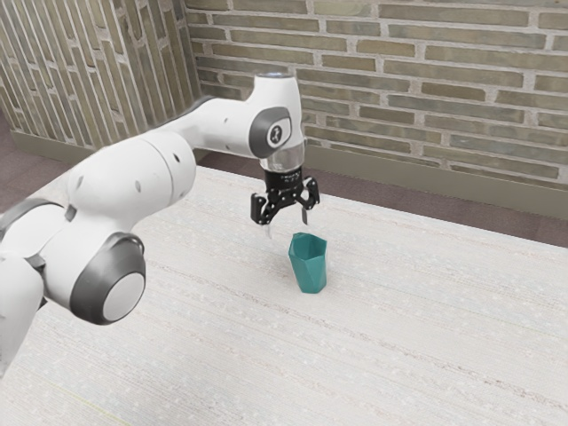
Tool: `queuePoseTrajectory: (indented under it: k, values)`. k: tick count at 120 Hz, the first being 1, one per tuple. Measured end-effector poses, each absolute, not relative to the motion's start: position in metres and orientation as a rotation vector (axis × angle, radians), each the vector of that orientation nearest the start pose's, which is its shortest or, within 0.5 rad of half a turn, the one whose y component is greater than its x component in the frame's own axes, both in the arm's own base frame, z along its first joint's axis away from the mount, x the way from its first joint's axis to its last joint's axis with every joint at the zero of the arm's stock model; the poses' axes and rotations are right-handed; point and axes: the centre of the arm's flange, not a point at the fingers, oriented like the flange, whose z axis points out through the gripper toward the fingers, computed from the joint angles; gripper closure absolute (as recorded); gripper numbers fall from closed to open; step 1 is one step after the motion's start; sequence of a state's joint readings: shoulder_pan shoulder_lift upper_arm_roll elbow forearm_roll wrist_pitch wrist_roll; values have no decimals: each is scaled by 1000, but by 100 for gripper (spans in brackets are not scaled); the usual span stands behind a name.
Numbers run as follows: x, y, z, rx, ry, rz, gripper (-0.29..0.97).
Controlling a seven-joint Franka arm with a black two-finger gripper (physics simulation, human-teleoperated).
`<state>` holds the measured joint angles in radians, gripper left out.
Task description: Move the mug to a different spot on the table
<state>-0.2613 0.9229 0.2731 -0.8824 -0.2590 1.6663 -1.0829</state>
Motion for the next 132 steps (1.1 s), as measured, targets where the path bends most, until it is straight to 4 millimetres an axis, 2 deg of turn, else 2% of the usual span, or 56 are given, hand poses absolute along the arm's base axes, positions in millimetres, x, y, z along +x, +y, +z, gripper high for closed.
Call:
queuePoseTrajectory:
  k: [27, 46, 132]
  values:
    - [766, -105, 336, -2713, -1548, 159, 0]
    - [768, -107, 333, -2754, -1489, 145, 0]
    - [769, -127, 293, -2871, -1316, 177, 0]
